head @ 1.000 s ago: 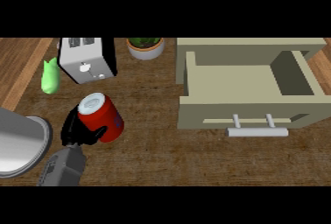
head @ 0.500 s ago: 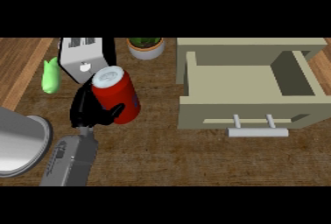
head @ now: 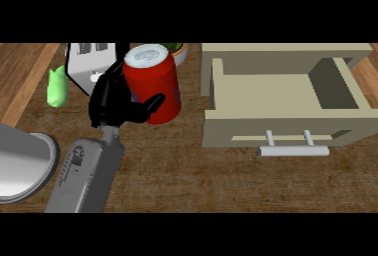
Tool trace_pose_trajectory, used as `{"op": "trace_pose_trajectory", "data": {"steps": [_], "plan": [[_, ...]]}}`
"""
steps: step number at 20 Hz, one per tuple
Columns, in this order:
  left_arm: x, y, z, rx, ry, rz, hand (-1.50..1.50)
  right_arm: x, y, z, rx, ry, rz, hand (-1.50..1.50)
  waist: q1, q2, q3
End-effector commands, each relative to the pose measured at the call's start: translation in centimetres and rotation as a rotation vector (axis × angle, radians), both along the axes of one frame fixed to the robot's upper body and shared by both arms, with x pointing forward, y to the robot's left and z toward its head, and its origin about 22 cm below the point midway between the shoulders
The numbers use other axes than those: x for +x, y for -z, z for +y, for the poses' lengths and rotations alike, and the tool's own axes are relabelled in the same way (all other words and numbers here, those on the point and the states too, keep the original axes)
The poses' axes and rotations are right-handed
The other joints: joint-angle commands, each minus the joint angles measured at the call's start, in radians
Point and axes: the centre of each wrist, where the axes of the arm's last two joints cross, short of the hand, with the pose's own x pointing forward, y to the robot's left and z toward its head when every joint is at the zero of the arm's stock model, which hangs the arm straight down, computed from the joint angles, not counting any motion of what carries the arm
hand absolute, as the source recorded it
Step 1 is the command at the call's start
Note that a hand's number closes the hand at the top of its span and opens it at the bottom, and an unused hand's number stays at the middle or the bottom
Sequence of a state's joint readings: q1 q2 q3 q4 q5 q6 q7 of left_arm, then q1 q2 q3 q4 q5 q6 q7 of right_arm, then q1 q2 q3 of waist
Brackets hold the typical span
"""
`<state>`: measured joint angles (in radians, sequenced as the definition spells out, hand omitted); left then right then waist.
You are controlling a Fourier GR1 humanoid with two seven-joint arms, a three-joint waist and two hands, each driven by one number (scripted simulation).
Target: Pick up the can, place it into the drawer and close the drawer
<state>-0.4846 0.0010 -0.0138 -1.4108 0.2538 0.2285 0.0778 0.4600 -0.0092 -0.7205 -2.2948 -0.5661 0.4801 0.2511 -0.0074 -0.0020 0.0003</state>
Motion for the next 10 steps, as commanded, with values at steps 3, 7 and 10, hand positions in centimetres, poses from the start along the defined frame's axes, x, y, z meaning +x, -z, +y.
{"op": "trace_pose_trajectory", "data": {"steps": [3, 7, 10], "plan": [[2.0, -5.7, -2.8, 0.024, 0.009, -0.017, 1.5, -0.4, -0.8, 0.4, 0.005, -0.001, -0.006, -1.5, -0.005, 0.001, 0.0], [2.8, -6.6, -4.4, 0.054, -0.002, -0.043, 1.5, 0.1, -0.6, 0.2, 0.009, -0.004, 0.008, -1.5, -0.004, 0.002, 0.0], [1.9, -6.1, -6.8, 0.049, 0.026, -0.022, 1.5, 1.5, 1.1, -0.1, 0.0, -0.023, -0.006, -1.5, -0.003, 0.002, 0.0]]}}
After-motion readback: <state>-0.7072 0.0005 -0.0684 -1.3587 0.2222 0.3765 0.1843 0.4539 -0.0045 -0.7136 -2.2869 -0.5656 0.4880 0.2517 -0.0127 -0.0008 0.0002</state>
